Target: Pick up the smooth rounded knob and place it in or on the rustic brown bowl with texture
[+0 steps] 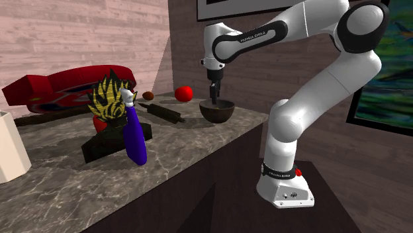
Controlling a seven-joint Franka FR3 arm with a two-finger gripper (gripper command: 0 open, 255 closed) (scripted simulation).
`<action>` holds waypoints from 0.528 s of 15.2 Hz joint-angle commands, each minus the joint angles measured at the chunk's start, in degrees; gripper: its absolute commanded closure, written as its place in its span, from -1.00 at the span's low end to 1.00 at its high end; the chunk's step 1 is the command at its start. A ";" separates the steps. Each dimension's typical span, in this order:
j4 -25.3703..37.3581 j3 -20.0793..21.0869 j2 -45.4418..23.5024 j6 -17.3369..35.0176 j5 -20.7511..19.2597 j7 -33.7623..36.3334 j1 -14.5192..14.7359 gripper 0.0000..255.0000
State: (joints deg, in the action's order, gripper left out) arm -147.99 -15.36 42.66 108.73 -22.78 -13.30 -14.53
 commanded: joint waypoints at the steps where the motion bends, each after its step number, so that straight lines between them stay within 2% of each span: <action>1: 0.00 0.00 0.00 0.00 0.00 0.00 0.00 -1.00; 4: 0.00 0.00 0.00 0.00 0.00 0.00 0.00 -1.00; 8: 6.36 2.31 0.83 -7.39 2.08 -0.43 0.89 -1.00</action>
State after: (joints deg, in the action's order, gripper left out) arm -143.14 -13.56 43.26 103.18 -21.15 -13.57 -13.81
